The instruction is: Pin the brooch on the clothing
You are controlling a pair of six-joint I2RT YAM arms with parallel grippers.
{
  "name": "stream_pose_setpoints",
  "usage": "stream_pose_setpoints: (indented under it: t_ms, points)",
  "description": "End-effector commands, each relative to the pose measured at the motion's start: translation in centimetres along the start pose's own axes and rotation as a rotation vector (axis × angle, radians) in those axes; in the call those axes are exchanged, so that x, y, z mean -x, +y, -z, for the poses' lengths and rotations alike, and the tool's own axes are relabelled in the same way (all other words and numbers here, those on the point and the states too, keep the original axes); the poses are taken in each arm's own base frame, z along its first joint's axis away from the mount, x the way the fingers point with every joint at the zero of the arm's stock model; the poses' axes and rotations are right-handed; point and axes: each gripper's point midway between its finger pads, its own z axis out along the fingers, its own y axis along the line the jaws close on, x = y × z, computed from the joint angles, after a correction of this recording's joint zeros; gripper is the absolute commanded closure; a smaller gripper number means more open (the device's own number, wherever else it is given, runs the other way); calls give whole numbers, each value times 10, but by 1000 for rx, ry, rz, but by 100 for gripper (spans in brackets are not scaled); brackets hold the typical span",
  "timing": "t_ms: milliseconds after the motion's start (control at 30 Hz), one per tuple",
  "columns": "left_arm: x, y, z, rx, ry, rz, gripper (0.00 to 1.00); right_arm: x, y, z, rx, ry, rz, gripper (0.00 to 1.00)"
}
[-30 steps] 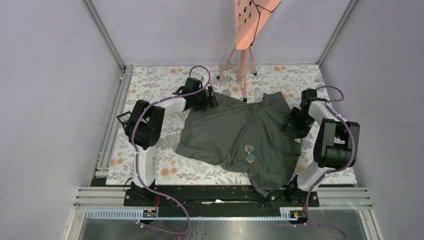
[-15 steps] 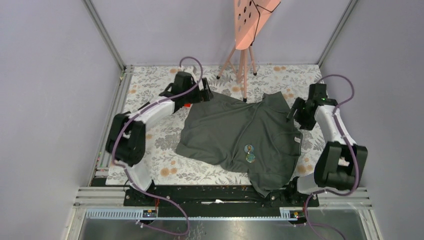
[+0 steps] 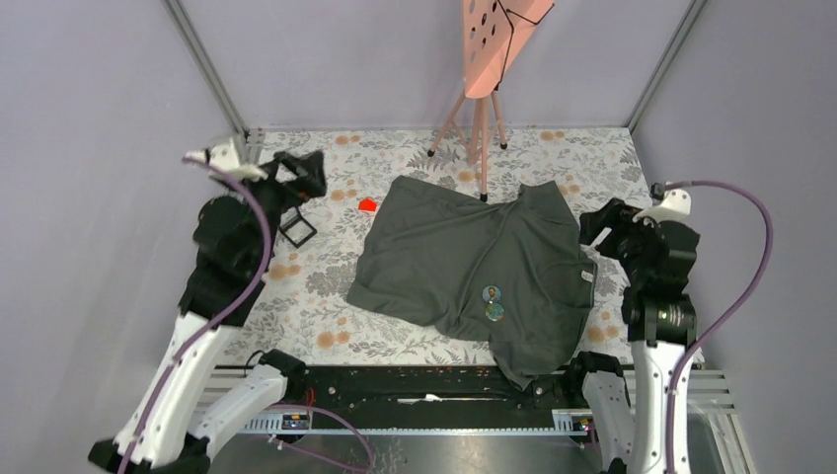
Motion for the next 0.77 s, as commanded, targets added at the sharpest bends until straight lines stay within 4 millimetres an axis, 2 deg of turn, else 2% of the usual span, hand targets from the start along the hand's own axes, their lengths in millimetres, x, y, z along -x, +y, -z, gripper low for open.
stream_pose_setpoints:
  t_ms: [0,133,200,333,733]
  points:
    - [-31,59,31,191,4,-104,1,-1,-2,2,35,-124,77,24]
    - [-66,82,55,199,3,-134,1,-15,-6,8,49,-192,53,24]
    - [-70,84,61,189,-2,-131,1,-17,-7,13,46,-217,56,23]
    - [-61,79,64,163,-25,-136,1,-16,-6,18,56,-244,56,23]
    - [-56,81,62,187,-24,-139,1,-8,0,23,72,-256,63,21]
